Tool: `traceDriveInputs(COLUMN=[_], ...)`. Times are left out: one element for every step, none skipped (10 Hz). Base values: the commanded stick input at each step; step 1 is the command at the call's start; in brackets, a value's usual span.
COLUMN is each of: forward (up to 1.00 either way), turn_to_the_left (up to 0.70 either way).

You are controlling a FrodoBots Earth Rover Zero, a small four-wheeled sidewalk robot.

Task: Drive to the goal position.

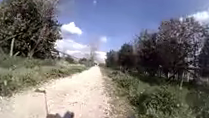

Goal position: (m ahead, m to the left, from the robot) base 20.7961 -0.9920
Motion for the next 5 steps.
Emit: traceDriveInputs(forward=[0.7,0.7,0.7,0.7,0.7], turn_to_the_left=[0.0,0.0,-0.05,-0.15,-0.31])
